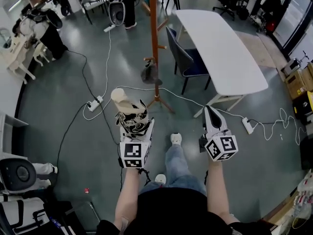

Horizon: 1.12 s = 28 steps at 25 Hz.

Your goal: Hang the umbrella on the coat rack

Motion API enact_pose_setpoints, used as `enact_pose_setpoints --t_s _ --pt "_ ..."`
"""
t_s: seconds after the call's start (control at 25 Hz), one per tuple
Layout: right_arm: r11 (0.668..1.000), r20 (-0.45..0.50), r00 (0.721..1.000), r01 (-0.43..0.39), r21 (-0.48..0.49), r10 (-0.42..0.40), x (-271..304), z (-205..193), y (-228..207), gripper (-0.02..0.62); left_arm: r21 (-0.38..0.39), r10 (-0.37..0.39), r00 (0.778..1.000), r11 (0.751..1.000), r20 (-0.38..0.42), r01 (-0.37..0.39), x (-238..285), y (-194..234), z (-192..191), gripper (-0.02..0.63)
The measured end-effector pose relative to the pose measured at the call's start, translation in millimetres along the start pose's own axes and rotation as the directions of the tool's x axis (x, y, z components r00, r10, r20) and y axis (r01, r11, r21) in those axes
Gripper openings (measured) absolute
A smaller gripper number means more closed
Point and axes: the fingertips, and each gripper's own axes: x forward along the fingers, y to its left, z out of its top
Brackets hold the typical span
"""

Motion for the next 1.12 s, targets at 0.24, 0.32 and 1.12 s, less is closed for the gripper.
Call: enact_pose_setpoints --t_s 0.24,0.32,1.12 --pt "0.999 -0.023 0.999 -0.047 -0.009 0.047 59.3 -4.7 -20.5 0.011 0.002 0.027 1.0 1.0 -0.015 -0.027 47.7 15.4 0.7 0.304" --pt "0.998 -0.033 0.998 -0.062 -0.004 0.062 79.1 -8.8 -29.3 0.011 0.011 0.03 0.999 0.999 -0.025 -0.03 67.7 17.7 -1.7 0.304" --pt "0.968 -0.118 0.961 -0.247 0.038 0.249 315.0 1.3 -139.6 0.011 0.014 0.104 0.99 0.995 -0.099 -0.103 298.0 55.1 33.5 0.304"
